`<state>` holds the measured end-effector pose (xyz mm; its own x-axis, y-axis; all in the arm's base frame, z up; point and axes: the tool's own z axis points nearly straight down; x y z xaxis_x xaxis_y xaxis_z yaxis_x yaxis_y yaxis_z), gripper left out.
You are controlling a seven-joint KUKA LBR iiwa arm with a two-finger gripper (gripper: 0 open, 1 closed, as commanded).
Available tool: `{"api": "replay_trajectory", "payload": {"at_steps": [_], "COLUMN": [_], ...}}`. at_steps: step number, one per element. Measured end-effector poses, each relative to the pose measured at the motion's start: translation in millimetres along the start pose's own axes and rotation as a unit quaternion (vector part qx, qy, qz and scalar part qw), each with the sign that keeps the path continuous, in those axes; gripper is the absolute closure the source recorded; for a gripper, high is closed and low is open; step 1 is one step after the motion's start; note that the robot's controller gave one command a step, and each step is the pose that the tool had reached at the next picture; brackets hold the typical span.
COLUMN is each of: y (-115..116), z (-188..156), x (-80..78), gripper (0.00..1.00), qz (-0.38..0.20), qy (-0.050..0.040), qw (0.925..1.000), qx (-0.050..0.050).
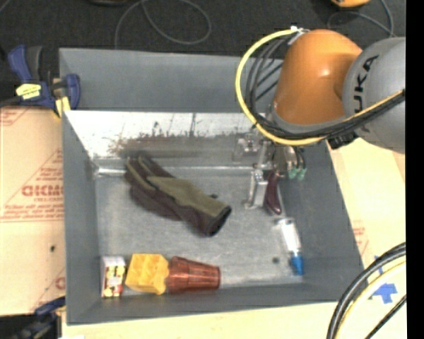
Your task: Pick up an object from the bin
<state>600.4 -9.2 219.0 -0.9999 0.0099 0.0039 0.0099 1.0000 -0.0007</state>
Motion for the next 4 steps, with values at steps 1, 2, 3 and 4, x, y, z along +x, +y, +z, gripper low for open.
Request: {"api": "replay_trajectory", "payload": {"at_steps": [1,2,3,4], "y": [0.0,4.1,16.9,26.3], "z": [-5.0,16.0,69.5,99.9], "x": [-1.2,6.7,16.1,21.2], "gripper": [0.0,0.0,0.0,0.0], "qz": [0.0,-0.04,-0.035,0.028], "qy": [-0.0041,-0.0069,-0.0062,-0.0049], "qw": [1.0,0.9992,0.9994,0.9996], "qx": [0.0,0.001,0.0,0.0]}}
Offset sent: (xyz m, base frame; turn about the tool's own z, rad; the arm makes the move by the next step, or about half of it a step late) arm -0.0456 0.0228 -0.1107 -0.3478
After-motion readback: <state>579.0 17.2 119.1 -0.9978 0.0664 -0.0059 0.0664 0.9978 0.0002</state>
